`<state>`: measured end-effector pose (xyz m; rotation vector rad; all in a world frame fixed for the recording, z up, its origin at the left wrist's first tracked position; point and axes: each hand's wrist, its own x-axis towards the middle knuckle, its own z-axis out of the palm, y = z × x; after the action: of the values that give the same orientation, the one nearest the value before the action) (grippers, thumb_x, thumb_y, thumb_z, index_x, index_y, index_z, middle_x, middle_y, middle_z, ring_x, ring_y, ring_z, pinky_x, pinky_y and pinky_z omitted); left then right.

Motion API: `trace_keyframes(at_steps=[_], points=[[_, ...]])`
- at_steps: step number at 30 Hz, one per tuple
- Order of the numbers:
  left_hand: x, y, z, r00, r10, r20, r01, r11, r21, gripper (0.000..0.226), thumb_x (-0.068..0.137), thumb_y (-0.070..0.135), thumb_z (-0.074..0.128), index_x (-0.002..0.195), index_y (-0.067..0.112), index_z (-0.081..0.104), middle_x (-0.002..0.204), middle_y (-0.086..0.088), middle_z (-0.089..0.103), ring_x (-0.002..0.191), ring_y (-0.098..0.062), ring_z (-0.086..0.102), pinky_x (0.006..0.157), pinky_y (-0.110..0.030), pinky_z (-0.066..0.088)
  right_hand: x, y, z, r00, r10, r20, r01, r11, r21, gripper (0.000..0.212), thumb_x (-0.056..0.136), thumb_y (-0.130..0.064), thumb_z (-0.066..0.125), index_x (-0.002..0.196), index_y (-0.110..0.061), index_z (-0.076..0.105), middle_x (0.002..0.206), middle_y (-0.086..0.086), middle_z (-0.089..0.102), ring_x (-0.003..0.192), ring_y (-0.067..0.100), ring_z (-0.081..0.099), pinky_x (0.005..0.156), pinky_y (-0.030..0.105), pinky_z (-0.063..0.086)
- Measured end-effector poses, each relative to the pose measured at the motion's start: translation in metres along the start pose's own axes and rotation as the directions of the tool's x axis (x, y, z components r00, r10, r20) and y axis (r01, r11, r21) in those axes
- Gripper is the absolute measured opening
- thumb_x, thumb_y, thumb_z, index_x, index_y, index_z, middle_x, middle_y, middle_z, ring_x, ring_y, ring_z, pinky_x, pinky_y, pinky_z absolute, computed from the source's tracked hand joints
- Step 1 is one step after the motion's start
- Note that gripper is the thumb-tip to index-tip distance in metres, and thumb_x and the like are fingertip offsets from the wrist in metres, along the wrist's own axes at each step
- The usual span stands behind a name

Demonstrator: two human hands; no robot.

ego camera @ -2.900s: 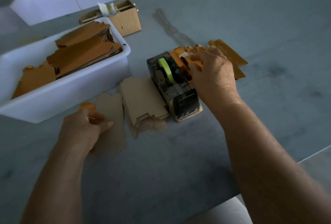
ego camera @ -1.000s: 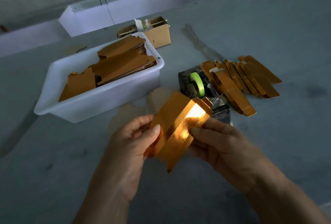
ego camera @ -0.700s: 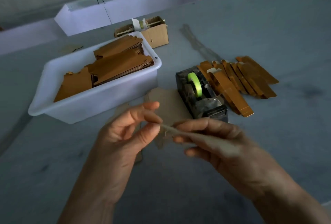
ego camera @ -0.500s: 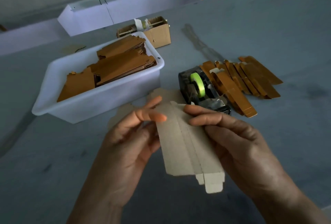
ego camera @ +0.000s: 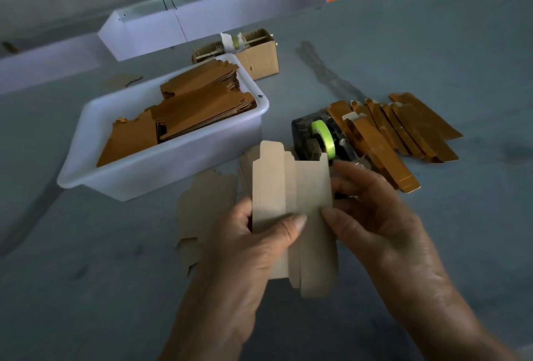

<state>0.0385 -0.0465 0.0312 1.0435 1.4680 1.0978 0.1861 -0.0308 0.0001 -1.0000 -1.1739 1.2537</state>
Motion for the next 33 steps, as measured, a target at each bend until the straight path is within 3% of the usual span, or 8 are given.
trace_keyframes(at_steps=[2, 5, 11, 17, 20, 24, 28, 33], points=[[0.0, 0.002, 0.001, 1.0, 0.014, -0.01, -0.014, 1.0, 0.004, 0.042, 0.059, 0.035, 0.083, 0.096, 0.019, 0.072, 0.086, 0.003, 0.076, 0.081, -0.013, 0.073, 0.073, -0.031, 0.051, -0.003, -0.002, 0.001, 0.998, 0.028, -0.048, -0.032, 0.994, -0.101, 0.045, 0.061, -0.039, 0.063, 0.105, -0.03, 0.06, 0.086, -0.007, 0.067, 0.075, 0.007, 0.065, 0.06, 0.017, 0.052], [-0.001, 0.003, 0.003, 0.999, 0.031, -0.019, -0.032, 0.999, -0.021, 0.046, 0.054, 0.036, 0.079, 0.096, 0.017, 0.072, 0.083, 0.003, 0.076, 0.077, -0.011, 0.072, 0.065, -0.023, 0.052, -0.005, -0.003, 0.002, 0.996, 0.07, -0.047, -0.074, 0.994, -0.082, 0.033, 0.06, -0.039, 0.063, 0.089, -0.024, 0.065, 0.072, -0.007, 0.068, 0.06, 0.004, 0.061, 0.052, 0.015, 0.049], [0.0, 0.004, 0.009, 0.999, 0.006, -0.048, -0.008, 0.999, -0.037, 0.057, 0.044, 0.038, 0.076, 0.096, 0.017, 0.071, 0.08, 0.008, 0.076, 0.071, -0.005, 0.071, 0.056, -0.011, 0.05, -0.006, 0.001, 0.001, 0.996, 0.09, -0.03, -0.09, 0.996, -0.011, 0.023, 0.062, -0.037, 0.064, 0.079, -0.022, 0.067, 0.062, -0.007, 0.062, 0.052, -0.001, 0.053, 0.047, 0.013, 0.043], [0.0, 0.003, 0.012, 0.995, 0.047, -0.087, -0.048, 0.999, -0.004, 0.015, 0.073, 0.019, 0.078, 0.087, 0.018, 0.072, 0.073, 0.014, 0.074, 0.065, 0.006, 0.067, 0.05, -0.003, 0.043, -0.005, 0.003, 0.0, 0.997, 0.077, -0.025, -0.077, 0.997, 0.011, 0.021, 0.063, -0.039, 0.066, 0.081, -0.028, 0.065, 0.062, -0.008, 0.061, 0.049, 0.0, 0.052, 0.044, 0.016, 0.042], [0.0, 0.002, 0.013, 0.992, 0.062, -0.11, -0.058, 0.997, 0.043, 0.01, 0.076, 0.021, 0.076, 0.085, 0.021, 0.073, 0.073, 0.016, 0.073, 0.067, 0.006, 0.067, 0.051, -0.004, 0.043, -0.005, 0.005, -0.001, 0.998, 0.07, 0.003, -0.07, 0.996, 0.056, 0.011, 0.076, -0.028, 0.073, 0.082, -0.028, 0.065, 0.063, -0.009, 0.061, 0.048, 0.003, 0.052, 0.043, 0.017, 0.042], [-0.001, 0.001, 0.014, 0.989, 0.067, -0.131, -0.057, 0.995, 0.079, 0.005, 0.078, 0.026, 0.074, 0.081, 0.023, 0.073, 0.071, 0.017, 0.072, 0.067, 0.007, 0.065, 0.05, -0.003, 0.042, -0.007, 0.007, 0.002, 0.998, 0.058, 0.009, -0.059, 0.991, 0.121, 0.009, 0.073, -0.022, 0.066, 0.081, -0.023, 0.061, 0.069, -0.004, 0.063, 0.046, 0.008, 0.051, 0.043, 0.019, 0.043], [-0.002, 0.0, 0.013, 0.989, 0.071, -0.128, -0.056, 0.992, 0.116, 0.011, 0.082, 0.028, 0.072, 0.072, 0.022, 0.073, 0.07, 0.002, 0.073, 0.061, -0.002, 0.066, 0.049, -0.01, 0.046, -0.007, 0.005, 0.003, 0.996, 0.083, 0.036, -0.087, 0.987, 0.137, 0.011, 0.072, -0.024, 0.067, 0.08, -0.021, 0.06, 0.071, -0.001, 0.064, 0.046, 0.009, 0.051, 0.044, 0.021, 0.044], [-0.005, 0.003, 0.017, 0.997, 0.056, -0.048, -0.049, 0.988, 0.148, 0.017, 0.088, 0.036, 0.066, 0.082, 0.021, 0.072, 0.081, -0.016, 0.07, 0.079, -0.032, 0.067, 0.071, -0.046, 0.056, -0.006, 0.002, 0.001, 0.993, 0.103, 0.059, -0.113, 0.971, 0.209, 0.009, 0.07, -0.022, 0.067, 0.078, -0.021, 0.062, 0.063, -0.002, 0.061, 0.045, 0.011, 0.05, 0.043, 0.018, 0.042]])
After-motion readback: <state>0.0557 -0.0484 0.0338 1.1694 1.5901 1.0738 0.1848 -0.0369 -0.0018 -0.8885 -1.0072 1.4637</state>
